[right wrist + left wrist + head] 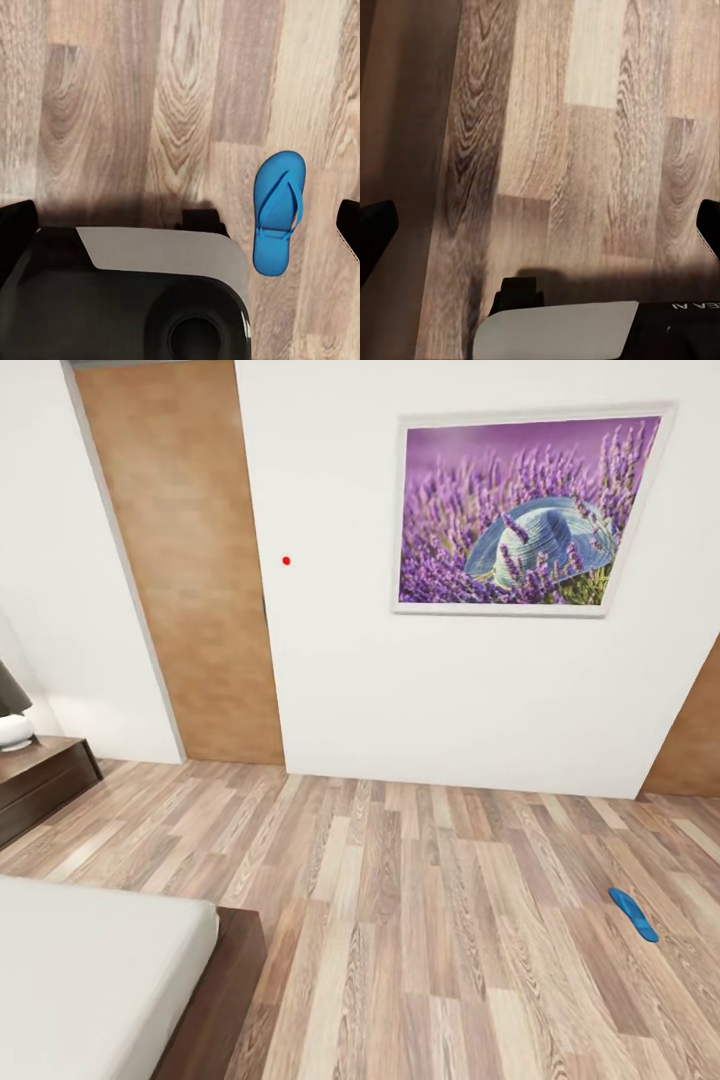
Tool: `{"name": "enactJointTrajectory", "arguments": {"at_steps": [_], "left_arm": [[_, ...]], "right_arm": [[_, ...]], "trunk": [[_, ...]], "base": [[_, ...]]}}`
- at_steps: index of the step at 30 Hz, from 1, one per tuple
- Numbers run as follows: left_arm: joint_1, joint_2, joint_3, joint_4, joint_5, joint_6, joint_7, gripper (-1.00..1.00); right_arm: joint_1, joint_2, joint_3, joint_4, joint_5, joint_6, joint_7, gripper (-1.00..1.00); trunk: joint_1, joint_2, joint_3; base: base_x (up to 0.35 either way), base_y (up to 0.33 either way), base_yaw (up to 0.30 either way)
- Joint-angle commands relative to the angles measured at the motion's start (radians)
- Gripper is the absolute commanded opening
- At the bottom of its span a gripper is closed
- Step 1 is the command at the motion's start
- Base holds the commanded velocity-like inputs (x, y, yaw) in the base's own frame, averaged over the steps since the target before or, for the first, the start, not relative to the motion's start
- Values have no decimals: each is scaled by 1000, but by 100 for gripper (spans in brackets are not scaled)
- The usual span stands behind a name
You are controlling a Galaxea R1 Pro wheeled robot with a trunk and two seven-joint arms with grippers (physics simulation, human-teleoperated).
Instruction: In the bedroom, move the book from the bed onto either nightstand, and place the two sandals side by side next to the bed.
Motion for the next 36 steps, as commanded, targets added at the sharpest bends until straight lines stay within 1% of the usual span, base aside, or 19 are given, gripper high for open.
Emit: {"name": "enactJointTrajectory", "arguments": {"at_steps": [1,17,25,36], "left_arm": [[0,0,0,1,0,-3,0,100],[0,0,0,1,0,-3,0,100],[0,0,0,1,0,-3,0,100],[-1,0,0,1,0,-3,0,100]], "right_arm": [[0,0,-1,1,0,-3,1,100],[0,-2,-1,1,0,-3,1,100],[0,-3,-1,1,0,-3,1,100],[0,0,0,1,0,-3,1,100]], "trunk": [[1,0,-1],[1,0,-1],[1,0,-1],[1,0,-1]], "base": [[312,0,0],[267,0,-2],[32,0,-136],[7,0,-12]]}}
